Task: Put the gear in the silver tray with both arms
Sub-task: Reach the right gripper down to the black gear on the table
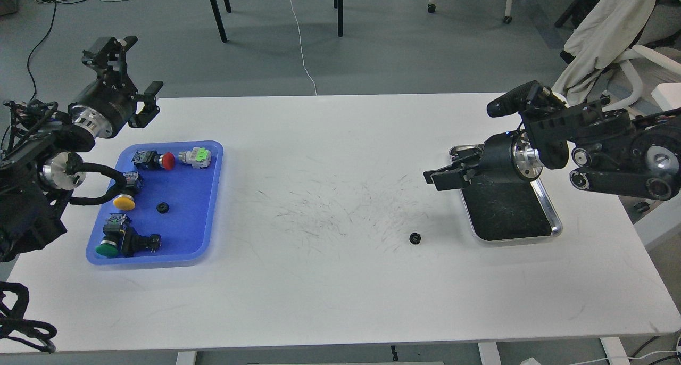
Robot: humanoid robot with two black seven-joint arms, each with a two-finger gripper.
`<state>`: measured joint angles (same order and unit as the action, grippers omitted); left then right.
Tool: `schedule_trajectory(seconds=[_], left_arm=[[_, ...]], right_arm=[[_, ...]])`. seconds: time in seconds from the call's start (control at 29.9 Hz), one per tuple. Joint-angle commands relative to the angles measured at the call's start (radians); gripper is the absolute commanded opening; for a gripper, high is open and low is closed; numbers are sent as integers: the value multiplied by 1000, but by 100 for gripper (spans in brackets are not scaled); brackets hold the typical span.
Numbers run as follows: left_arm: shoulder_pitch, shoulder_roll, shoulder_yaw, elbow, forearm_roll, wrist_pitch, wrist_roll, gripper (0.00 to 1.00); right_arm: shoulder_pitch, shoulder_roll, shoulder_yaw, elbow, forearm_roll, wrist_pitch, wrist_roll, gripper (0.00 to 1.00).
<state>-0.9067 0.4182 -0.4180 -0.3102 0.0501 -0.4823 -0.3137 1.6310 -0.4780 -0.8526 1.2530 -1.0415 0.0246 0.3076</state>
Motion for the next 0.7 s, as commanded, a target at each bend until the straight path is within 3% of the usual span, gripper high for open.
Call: schedule_trajectory(seconds=[0.0, 0.13, 0.43, 0.67], left_arm=[[11, -2, -5, 13, -16, 1, 16, 98], [12, -1, -7, 22, -18, -6, 16, 98], [22, -10, -67, 34, -39, -2, 36, 98], [32, -12, -76, 34, -46, -6, 36, 98]], right_arm=[[3, 41, -13, -3, -14, 0, 4, 97], [4, 93, -19, -17, -19, -2, 7, 96], [17, 213, -120, -33, -61, -9, 71, 95], [-9, 265, -157, -89, -63, -15, 77, 88]])
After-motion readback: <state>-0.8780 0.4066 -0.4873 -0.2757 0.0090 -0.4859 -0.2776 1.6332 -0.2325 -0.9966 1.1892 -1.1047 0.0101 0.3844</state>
